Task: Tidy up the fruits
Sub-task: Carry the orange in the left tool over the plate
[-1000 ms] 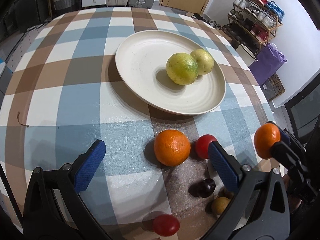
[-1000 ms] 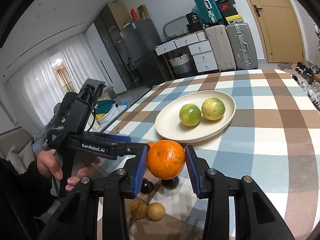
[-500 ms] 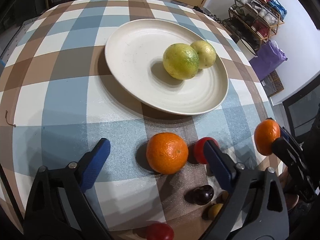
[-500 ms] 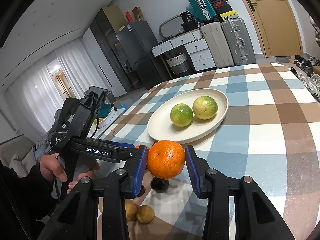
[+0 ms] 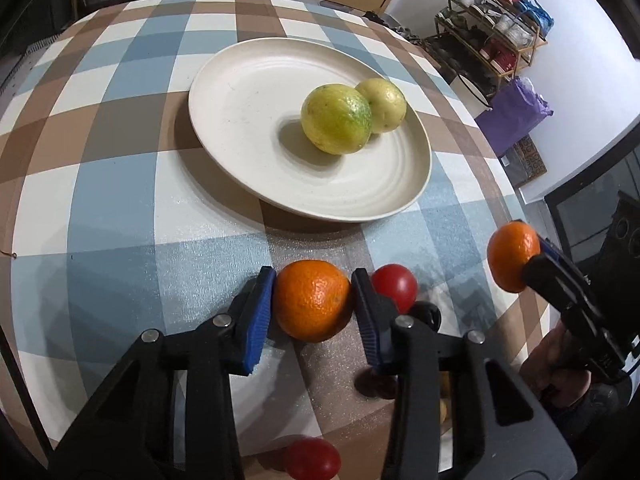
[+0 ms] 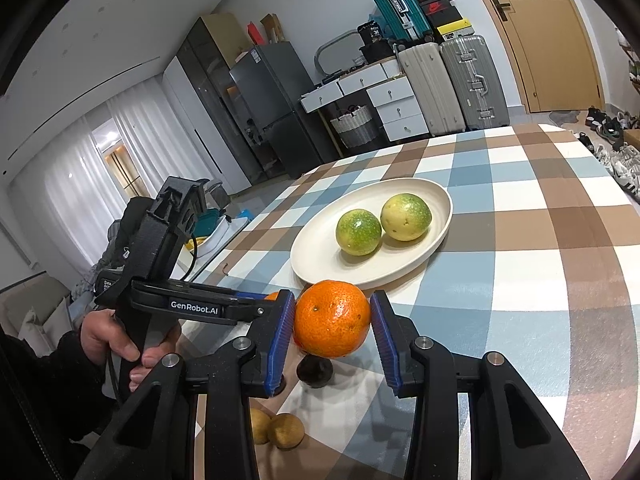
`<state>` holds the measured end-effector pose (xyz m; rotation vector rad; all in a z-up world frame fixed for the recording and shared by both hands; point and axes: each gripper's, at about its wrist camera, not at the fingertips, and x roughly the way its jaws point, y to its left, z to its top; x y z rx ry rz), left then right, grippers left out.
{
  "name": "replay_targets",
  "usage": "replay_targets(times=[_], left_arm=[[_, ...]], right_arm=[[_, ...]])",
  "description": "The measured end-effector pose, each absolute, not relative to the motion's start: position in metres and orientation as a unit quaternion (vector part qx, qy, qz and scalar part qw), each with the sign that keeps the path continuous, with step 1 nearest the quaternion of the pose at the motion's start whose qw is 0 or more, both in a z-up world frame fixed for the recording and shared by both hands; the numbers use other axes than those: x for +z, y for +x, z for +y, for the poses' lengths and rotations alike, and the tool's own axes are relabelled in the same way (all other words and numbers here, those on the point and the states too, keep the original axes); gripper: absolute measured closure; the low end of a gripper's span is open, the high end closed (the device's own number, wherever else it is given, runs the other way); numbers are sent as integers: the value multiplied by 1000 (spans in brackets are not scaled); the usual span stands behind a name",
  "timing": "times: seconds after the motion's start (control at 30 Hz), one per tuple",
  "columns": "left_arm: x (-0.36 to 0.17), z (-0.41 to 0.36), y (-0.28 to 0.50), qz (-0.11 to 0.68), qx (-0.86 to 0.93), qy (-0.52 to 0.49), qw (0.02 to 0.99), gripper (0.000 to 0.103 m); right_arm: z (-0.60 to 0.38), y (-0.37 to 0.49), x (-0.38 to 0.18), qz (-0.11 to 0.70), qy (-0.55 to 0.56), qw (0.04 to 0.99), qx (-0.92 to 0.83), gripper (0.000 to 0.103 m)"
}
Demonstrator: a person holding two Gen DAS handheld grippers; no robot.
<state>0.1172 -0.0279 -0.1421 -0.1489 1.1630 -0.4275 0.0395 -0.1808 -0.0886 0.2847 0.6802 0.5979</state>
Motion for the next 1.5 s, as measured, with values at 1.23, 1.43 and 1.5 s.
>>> replay_targets(times=[1.23,1.43,1.5], left_arm=[[-75,-2,175,504,-220,-113,828,67],[-76,-9,205,507,-221,-112,825,67],[-78,-11,214,508,-221,-114,825,67]], right_arm=[[-143,134,-53,347,125,890,268,63],[-145,161,-54,359,124,890,251,63],[-144,170,-55,362,128,889,251,63]])
